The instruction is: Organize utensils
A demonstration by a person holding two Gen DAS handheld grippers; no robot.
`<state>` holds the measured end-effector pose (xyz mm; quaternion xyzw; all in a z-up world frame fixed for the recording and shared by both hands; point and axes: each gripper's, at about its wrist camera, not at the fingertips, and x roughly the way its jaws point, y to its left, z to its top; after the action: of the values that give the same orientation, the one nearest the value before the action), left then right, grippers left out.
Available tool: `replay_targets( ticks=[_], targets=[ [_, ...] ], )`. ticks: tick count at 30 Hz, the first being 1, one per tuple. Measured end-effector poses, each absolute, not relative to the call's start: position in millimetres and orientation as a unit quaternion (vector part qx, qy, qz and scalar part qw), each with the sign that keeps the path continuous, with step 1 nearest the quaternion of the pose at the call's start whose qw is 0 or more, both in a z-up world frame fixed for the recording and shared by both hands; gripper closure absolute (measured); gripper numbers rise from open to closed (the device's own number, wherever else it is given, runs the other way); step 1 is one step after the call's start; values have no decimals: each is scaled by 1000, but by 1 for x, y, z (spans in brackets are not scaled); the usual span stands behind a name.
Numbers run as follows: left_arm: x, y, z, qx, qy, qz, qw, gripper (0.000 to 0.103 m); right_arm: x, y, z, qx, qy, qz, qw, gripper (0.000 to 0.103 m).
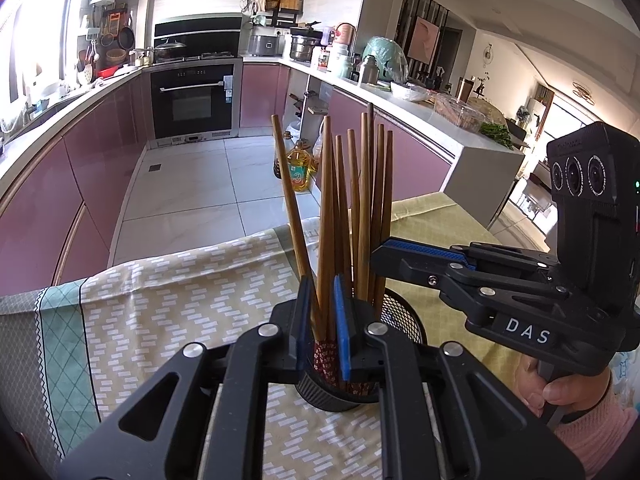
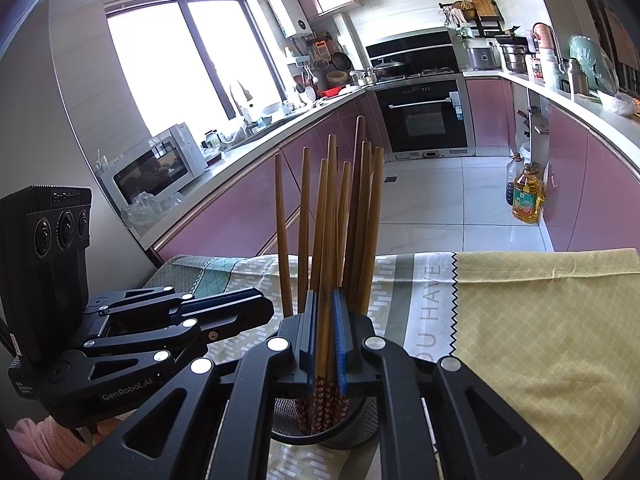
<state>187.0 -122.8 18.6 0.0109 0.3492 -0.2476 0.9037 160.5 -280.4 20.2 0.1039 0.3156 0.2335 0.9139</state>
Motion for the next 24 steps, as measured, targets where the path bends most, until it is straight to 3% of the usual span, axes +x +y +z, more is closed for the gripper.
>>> replay_targets(
  ticks=[3,7,8,10,12,14,15,17,19,20,24],
  targets=[
    [179,-118,19,9,341,-244,908,79,156,-281,20,104,313,233,915,93],
    [165,-111,23,10,319,-229,920,64,145,-281,23,97,304,229,920,75],
    [160,-109,24,10,311,-222,924,54,142,-281,24,94,301,225,922,73],
    [150,-102,28,12,292,-209,933,42,134,-282,24,89,292,215,928,55],
    [139,-94,30,9,274,-193,942,23,126,-282,24,81,284,203,934,47],
    [128,-86,31,10,258,-181,949,21,118,-281,23,73,277,189,939,36],
    [123,-83,32,10,254,-177,951,14,113,-280,22,67,272,183,942,31],
    [112,-76,30,11,236,-156,959,5,105,-277,20,56,265,177,946,30],
    [103,-68,30,11,230,-147,962,5,94,-272,17,43,254,167,952,11],
    [101,-64,30,7,229,-144,963,5,89,-269,16,39,247,164,954,7],
    [86,-50,24,-2,218,-114,969,5,73,-258,12,23,229,152,961,6]
  ],
)
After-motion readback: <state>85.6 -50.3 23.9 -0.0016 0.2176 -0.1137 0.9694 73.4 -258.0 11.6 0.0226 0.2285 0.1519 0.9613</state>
